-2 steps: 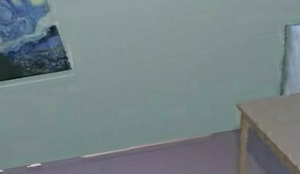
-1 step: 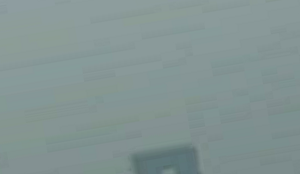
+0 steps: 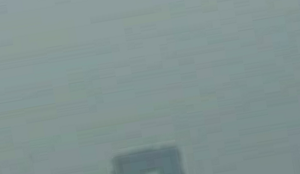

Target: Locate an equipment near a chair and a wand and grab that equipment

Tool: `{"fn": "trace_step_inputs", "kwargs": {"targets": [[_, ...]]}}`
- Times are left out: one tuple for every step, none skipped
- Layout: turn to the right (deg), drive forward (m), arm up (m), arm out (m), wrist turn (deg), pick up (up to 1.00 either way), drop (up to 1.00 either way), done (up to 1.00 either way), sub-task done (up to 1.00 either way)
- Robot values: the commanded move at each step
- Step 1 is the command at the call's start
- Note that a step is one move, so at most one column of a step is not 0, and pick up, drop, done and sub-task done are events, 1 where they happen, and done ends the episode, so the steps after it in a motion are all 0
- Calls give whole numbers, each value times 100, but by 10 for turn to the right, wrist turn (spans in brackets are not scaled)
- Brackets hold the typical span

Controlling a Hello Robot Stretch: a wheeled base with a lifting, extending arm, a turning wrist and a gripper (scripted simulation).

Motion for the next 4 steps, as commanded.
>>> {"fn": "trace_step_inputs", "kwargs": {"targets": [[0,15,0,0,0,0,0,0,0],[450,0,0,0,0,0,0,0,0],[450,0,0,0,0,0,0,0,0],[450,0,0,0,0,0,0,0,0]]}}
